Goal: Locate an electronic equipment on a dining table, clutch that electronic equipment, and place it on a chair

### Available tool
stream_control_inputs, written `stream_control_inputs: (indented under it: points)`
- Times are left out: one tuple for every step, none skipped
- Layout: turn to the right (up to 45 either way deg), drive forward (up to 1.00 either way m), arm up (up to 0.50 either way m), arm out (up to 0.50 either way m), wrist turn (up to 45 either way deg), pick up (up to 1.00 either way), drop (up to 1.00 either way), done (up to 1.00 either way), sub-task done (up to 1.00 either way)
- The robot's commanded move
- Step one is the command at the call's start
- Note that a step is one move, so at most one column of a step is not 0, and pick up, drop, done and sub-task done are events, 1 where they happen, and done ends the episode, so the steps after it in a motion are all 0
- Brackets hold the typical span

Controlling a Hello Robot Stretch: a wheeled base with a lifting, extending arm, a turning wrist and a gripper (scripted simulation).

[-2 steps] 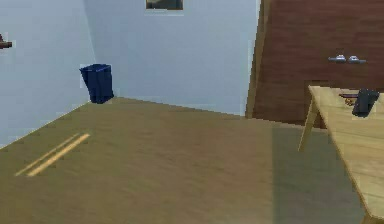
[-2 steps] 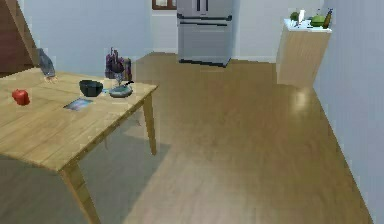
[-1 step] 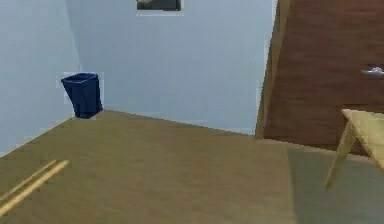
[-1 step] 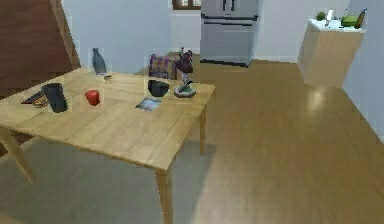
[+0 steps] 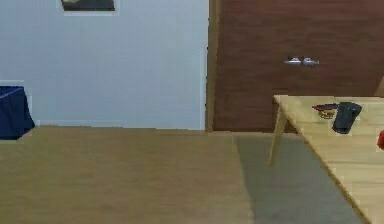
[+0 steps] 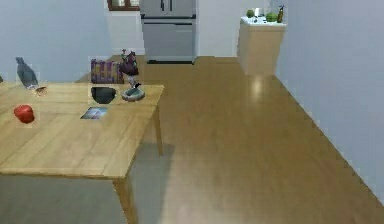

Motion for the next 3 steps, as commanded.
stream_control_inputs:
  points:
    - [0.0, 0.55, 0.0, 0.0, 0.0, 0.0, 0.0, 0.0, 0.0]
    - [-36.0, 0.0, 0.0, 0.0, 0.0, 0.0, 0.0, 0.0, 0.0]
    - [-3.0, 0.0, 0.0, 0.0, 0.0, 0.0, 0.0, 0.0, 0.0]
